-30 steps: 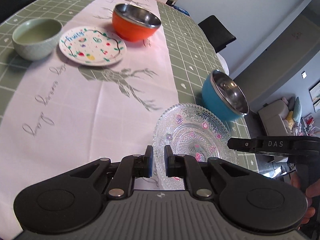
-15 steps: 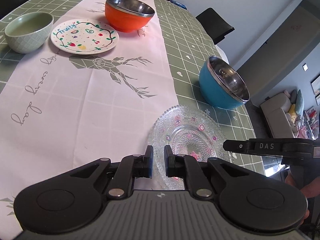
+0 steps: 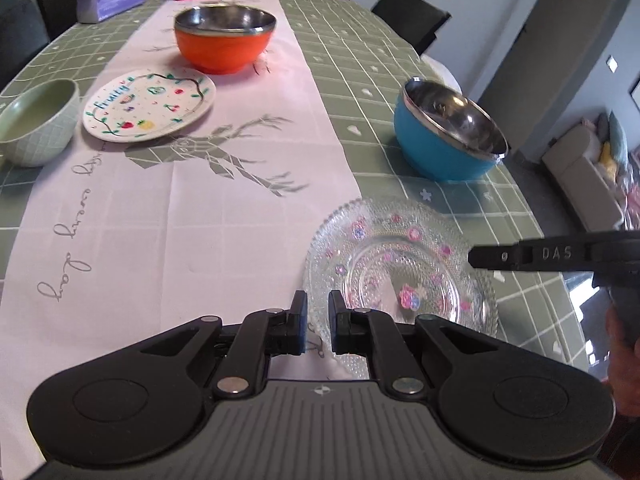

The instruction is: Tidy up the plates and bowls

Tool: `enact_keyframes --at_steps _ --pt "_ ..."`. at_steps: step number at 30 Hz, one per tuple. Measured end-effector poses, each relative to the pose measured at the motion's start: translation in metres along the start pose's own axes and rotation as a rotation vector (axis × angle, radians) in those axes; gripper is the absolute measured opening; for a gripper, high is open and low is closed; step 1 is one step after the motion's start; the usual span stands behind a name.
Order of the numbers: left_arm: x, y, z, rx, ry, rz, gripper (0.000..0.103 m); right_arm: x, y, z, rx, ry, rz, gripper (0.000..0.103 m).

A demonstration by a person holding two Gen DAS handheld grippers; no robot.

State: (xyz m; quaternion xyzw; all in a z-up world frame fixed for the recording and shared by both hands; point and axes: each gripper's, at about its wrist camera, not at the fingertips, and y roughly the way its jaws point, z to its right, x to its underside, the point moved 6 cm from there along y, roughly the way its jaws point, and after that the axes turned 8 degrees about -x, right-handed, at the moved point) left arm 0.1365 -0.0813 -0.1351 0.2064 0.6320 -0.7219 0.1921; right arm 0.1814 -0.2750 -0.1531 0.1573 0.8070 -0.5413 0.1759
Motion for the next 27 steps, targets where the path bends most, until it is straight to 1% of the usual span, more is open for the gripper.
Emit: enact_keyframes --at_steps 5,8,10,11,13,14,15,16,17,19,21,24,27 --pt "-0.002 0.001 0.003 -0.011 0.049 -0.010 0.014 -0.001 0.000 0.003 -0.016 0.019 0.013 0.004" --pt "-0.002 0.002 0.003 -0.011 0.059 -0.015 0.018 0.000 0.000 0.006 -0.034 0.049 0.017 0.005" --pt "-0.002 0.001 0.002 -0.015 0.062 -0.008 0.020 0.000 -0.001 0.007 -0.039 0.056 0.022 0.008" --pt "-0.002 0.000 0.002 -0.005 0.059 0.001 0.021 -0.001 -0.002 0.006 -0.035 0.054 0.031 0.008" --pt "-0.002 -0.002 0.000 0.026 0.048 0.017 0.030 -0.002 -0.006 0.006 -0.033 0.046 0.054 0.010" --pt "-0.002 -0.004 -0.001 0.043 0.041 0.031 0.036 -0.002 -0.007 0.005 -0.034 0.042 0.065 0.011" --pt "-0.002 -0.006 -0.002 0.053 0.039 0.049 0.041 -0.003 -0.009 0.004 -0.037 0.036 0.077 0.017" --pt "-0.002 -0.009 -0.003 0.053 0.044 0.068 0.042 -0.003 -0.011 0.002 -0.042 0.028 0.089 0.024" --pt "-0.002 -0.011 -0.004 0.049 0.049 0.085 0.042 -0.004 -0.014 0.000 -0.050 0.016 0.104 0.026" --pt "-0.003 -0.015 -0.008 0.041 0.058 0.113 0.042 -0.004 -0.017 -0.006 -0.069 -0.013 0.121 0.026" --pt "-0.005 -0.018 -0.014 0.036 0.066 0.125 0.043 -0.003 -0.018 -0.014 -0.085 -0.048 0.126 0.026" --pt "-0.012 -0.022 -0.026 0.036 0.082 0.138 0.043 -0.001 -0.014 -0.025 -0.098 -0.096 0.110 0.026" --pt "-0.023 -0.025 -0.045 0.019 0.075 0.144 0.043 -0.001 -0.008 -0.037 -0.112 -0.131 0.094 0.026"
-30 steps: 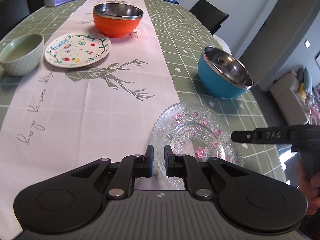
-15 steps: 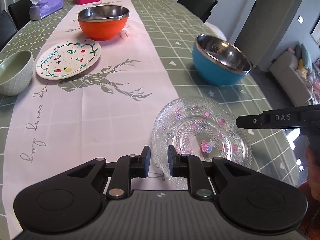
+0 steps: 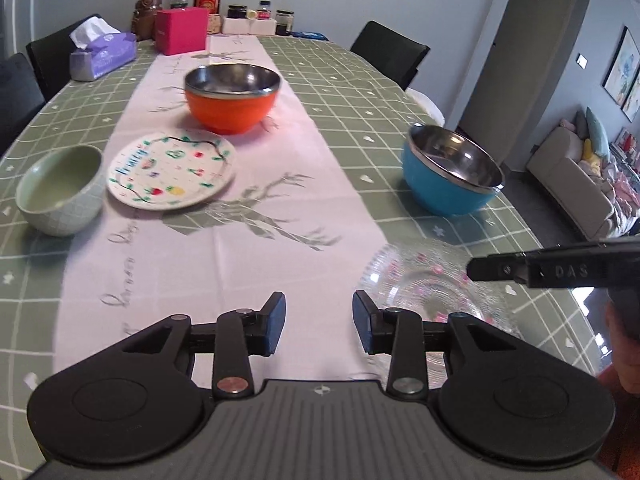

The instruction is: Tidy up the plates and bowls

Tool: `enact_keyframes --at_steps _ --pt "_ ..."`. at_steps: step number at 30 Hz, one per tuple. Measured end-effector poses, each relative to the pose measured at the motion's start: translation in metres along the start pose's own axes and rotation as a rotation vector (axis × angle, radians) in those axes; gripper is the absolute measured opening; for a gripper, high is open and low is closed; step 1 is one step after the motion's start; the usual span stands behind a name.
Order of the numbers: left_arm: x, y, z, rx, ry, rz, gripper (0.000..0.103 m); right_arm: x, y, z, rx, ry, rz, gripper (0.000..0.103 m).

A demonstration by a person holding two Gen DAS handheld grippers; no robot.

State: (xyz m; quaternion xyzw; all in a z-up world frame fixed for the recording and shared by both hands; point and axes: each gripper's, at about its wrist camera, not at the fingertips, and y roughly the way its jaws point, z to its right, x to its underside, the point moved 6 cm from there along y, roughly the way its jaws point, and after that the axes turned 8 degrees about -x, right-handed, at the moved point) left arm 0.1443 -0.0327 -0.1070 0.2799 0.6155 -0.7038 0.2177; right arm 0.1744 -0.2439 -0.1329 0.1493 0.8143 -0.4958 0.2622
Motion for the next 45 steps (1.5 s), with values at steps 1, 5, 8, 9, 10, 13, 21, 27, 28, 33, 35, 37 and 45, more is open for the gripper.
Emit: enact_keyframes --at_steps 1,5,8,9,10,13,21,27,28,33,35,37,45 --pt "-0.004 0.000 -0.009 -0.006 -0.009 0.001 0.043 -0.001 0.002 -0.004 -0.008 -0.004 -0.001 0.027" --pt "-0.016 0.002 -0.047 -0.027 -0.090 -0.005 0.043 -0.010 0.013 -0.019 -0.051 0.016 -0.021 0.032" --pt "-0.021 0.006 -0.076 -0.041 -0.179 -0.011 0.043 -0.019 0.030 -0.034 -0.085 0.040 -0.044 0.032" --pt "-0.021 0.008 -0.084 -0.039 -0.211 -0.015 0.043 -0.023 0.035 -0.039 -0.091 0.040 -0.049 0.032" --pt "-0.021 0.011 -0.090 -0.037 -0.238 -0.019 0.043 -0.027 0.041 -0.045 -0.093 0.034 -0.051 0.032" --pt "-0.019 0.020 -0.110 -0.053 -0.318 -0.027 0.043 -0.040 0.061 -0.063 -0.092 0.012 -0.060 0.032" --pt "-0.028 0.041 -0.132 -0.074 -0.460 -0.009 0.043 -0.075 0.118 -0.093 -0.129 0.083 -0.082 0.032" --pt "-0.042 0.060 -0.144 -0.105 -0.546 0.027 0.043 -0.096 0.150 -0.090 -0.116 0.157 -0.087 0.032" --pt "-0.043 0.063 -0.146 -0.109 -0.550 0.034 0.043 -0.098 0.154 -0.088 -0.116 0.166 -0.090 0.032" --pt "-0.049 0.076 -0.156 -0.138 -0.581 0.035 0.042 -0.109 0.172 -0.083 -0.106 0.179 -0.100 0.032" --pt "-0.050 0.081 -0.158 -0.128 -0.602 0.033 0.042 -0.113 0.179 -0.081 -0.105 0.183 -0.102 0.032" --pt "-0.050 0.085 -0.158 -0.119 -0.616 0.034 0.041 -0.117 0.184 -0.078 -0.104 0.189 -0.101 0.032" --pt "-0.049 0.093 -0.159 -0.150 -0.640 0.038 0.017 -0.126 0.196 -0.071 -0.142 0.236 -0.096 0.020"
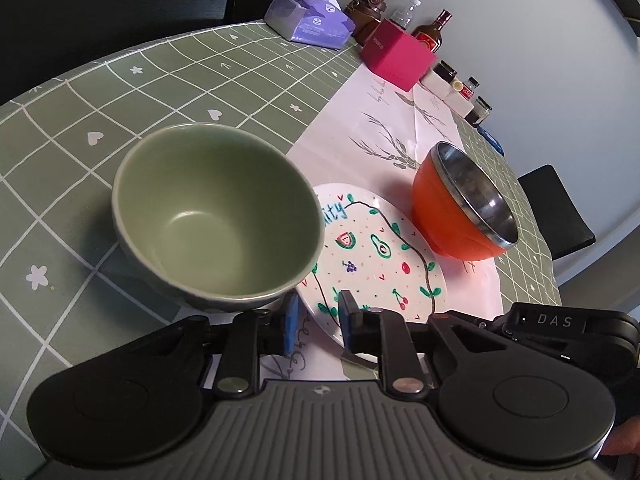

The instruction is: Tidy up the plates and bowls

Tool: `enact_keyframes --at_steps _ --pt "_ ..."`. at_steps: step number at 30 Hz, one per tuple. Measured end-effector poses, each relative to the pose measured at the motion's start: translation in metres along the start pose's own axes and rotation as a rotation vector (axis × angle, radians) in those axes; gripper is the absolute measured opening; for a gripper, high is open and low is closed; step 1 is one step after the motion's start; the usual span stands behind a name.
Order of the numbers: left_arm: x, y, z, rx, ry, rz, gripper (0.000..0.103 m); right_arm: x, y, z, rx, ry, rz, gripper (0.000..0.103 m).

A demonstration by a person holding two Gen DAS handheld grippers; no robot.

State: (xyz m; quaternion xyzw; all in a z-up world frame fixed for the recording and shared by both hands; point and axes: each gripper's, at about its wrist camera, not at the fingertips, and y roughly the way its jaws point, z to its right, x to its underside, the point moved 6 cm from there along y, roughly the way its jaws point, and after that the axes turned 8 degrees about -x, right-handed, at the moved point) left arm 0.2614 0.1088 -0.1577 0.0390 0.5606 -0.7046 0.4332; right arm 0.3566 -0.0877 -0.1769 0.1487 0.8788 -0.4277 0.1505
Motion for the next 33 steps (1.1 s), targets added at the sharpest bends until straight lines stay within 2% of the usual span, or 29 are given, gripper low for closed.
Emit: enact_keyframes --at_steps 5,14,17,19,21,24,28,30,31,33 --pt "-0.001 0.000 0.000 -0.001 0.002 0.001 0.016 0.003 0.003 -0.001 -0.060 0.049 -0.005 0.005" --pt "0.011 -0.015 0.003 -0.016 0.041 -0.033 0.013 0.017 -0.014 -0.005 -0.023 0.024 -0.013 0.003" --pt "0.021 -0.028 0.006 0.004 0.091 -0.058 0.000 0.030 -0.027 -0.004 -0.039 0.023 -0.024 0.000" --pt "0.034 -0.037 0.010 0.022 0.106 -0.107 0.000 0.040 -0.037 -0.007 -0.073 0.033 -0.043 0.000" --pt "0.047 -0.041 0.011 0.024 0.118 -0.133 0.000 0.052 -0.047 -0.014 -0.042 -0.014 -0.046 0.000" --pt "0.051 -0.045 0.003 0.000 0.118 -0.121 0.000 0.059 -0.057 -0.017 -0.041 -0.036 -0.038 0.000" --pt "0.035 -0.043 -0.007 -0.010 0.083 -0.061 0.012 0.051 -0.062 -0.008 -0.019 -0.025 -0.003 0.004" --pt "0.027 -0.040 -0.010 -0.021 0.058 -0.010 0.029 0.045 -0.061 0.000 -0.014 -0.001 0.019 0.012" --pt "0.023 -0.036 -0.011 -0.023 0.043 -0.002 0.031 0.042 -0.059 0.003 -0.018 0.014 0.027 0.019" --pt "0.018 -0.028 -0.012 -0.023 0.012 -0.004 0.031 0.034 -0.053 0.008 -0.028 0.048 0.040 0.023"
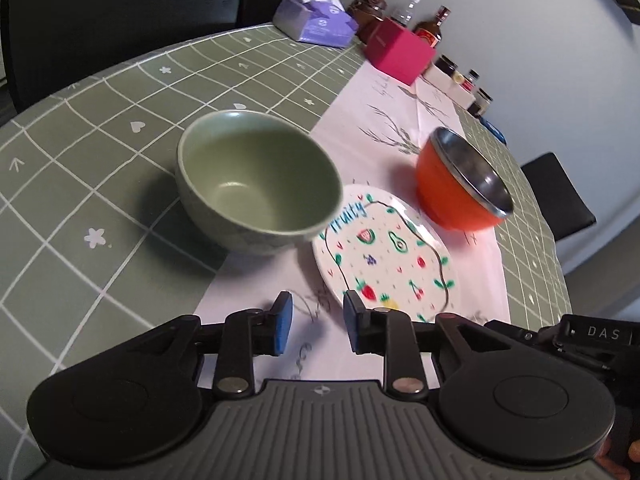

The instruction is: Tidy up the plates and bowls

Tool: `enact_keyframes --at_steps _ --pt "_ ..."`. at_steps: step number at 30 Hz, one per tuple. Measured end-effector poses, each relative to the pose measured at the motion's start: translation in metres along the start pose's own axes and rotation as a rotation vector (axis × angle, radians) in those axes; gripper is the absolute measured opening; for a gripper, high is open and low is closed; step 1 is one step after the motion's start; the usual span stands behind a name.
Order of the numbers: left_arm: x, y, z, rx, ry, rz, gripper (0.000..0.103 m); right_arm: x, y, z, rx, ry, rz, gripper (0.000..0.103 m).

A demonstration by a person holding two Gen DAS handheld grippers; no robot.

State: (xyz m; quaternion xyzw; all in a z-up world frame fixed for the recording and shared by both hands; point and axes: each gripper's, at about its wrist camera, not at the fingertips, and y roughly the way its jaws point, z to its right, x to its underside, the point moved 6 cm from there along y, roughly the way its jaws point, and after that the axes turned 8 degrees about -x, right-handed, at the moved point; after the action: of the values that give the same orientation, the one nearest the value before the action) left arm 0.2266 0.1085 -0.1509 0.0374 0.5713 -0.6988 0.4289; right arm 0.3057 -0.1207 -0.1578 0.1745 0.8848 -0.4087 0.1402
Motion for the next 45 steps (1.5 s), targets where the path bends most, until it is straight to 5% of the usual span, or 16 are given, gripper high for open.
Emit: enact_keyframes --at_steps 8,11,14,32,38,41,45 --pt "-0.006 0.014 0.006 0.013 -0.008 0.039 0.031 -0.019 0.033 0.010 -0.022 0.065 0.010 0.023" --pt "-0.007 0.018 0.007 0.021 -0.001 0.032 0.014 -0.019 0.040 0.012 -0.040 0.080 0.004 0.012" --pt "-0.007 0.018 0.005 0.031 -0.011 0.024 0.013 -0.018 0.041 0.012 -0.068 0.106 -0.002 0.003" --pt "0.045 -0.033 -0.010 0.061 0.040 -0.121 0.010 0.050 -0.024 0.013 -0.008 0.042 -0.066 0.003" --pt "0.030 -0.037 -0.020 0.083 0.043 -0.070 0.022 0.049 -0.025 0.024 -0.061 0.065 -0.051 0.009" --pt "0.017 -0.031 -0.021 0.089 0.044 -0.052 0.022 0.041 -0.028 0.024 -0.067 0.048 -0.014 0.020" --pt "0.014 -0.015 -0.016 0.134 0.032 -0.111 0.022 0.034 -0.024 0.023 -0.083 0.037 -0.019 0.021"
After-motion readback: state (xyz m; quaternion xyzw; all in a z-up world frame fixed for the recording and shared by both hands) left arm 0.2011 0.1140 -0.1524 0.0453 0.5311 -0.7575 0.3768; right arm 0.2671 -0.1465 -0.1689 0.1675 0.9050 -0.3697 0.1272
